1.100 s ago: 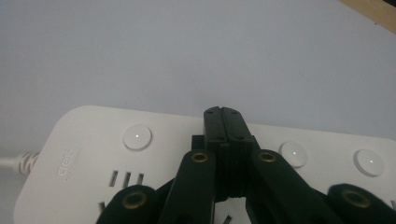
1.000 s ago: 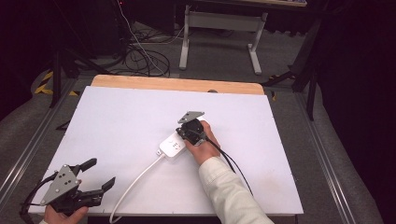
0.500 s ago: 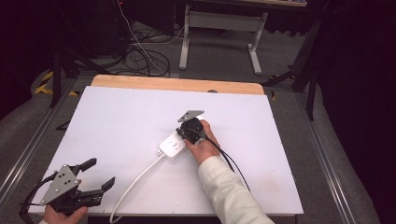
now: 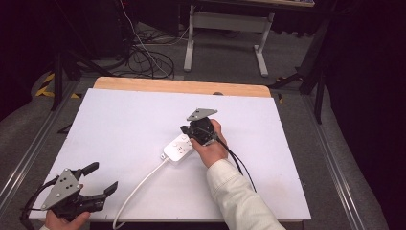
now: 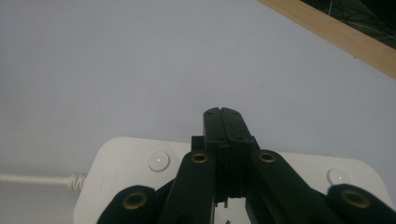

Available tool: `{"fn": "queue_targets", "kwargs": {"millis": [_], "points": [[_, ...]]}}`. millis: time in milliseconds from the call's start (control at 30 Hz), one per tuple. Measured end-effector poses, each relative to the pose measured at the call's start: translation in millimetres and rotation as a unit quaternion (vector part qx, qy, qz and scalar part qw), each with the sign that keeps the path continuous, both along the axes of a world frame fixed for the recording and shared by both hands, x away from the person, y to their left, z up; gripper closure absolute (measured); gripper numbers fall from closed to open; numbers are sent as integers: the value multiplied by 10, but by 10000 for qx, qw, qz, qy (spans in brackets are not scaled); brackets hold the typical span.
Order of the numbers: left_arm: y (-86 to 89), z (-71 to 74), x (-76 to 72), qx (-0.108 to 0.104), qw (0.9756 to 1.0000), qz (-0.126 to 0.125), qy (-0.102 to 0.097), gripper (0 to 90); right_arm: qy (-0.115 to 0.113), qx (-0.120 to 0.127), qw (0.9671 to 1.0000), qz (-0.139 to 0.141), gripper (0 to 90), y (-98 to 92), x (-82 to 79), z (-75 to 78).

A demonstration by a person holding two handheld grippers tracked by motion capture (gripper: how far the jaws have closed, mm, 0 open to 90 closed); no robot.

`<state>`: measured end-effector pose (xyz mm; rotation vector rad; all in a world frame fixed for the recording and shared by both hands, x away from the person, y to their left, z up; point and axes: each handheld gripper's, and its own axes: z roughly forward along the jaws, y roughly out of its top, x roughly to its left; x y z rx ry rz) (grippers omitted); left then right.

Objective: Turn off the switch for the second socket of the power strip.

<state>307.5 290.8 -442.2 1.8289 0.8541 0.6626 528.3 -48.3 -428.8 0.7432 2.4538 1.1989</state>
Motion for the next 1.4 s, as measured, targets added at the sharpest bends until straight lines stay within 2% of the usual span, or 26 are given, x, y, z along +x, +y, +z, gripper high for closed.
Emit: {"fn": "queue_targets", "kwargs": {"millis": [233,667,700,733,767,833,900,967,1000,1067,1200,1300,1400], "points": [[-14,-3,-3,-23,10000,12,20,172,-97,52,9999,91,900,-9,-97,123],[-3,-1,-1,10,10000,0,4,172,-126,66,9998,164,900,-27,-137,194],[-1,-1,-1,2,10000,16,-1,172,-130,60,9997,195,848,-28,-143,199],[-1,-1,-1,2,10000,16,-1,172,-130,60,9997,195,848,-28,-143,199],[0,-1,-2,-3,10000,19,-1,172,-165,31,9996,225,775,-32,-159,214],[-4,-2,-4,-45,10000,29,18,172,-151,37,9996,253,749,-37,-165,221],[-6,-4,-3,-43,10000,36,21,172,-186,34,9995,258,675,-67,-196,258],[-7,-2,-2,-62,10000,35,22,172,-196,93,9995,244,616,-92,-220,291],[-7,-2,-2,-62,10000,35,22,172,-196,93,9995,244,616,-92,-220,291],[-10,-3,0,-47,10000,32,19,172,-254,184,9991,276,519,-135,-269,348],[-4,-2,0,-42,10000,36,18,172,-325,217,9988,307,462,-182,-328,407],[-2,-1,0,-48,10000,45,9,172,-346,362,9981,361,398,-263,-404,487],[-1,2,0,-18,10000,41,-10,172,-368,404,9978,368,370,-303,-447,516]]}}
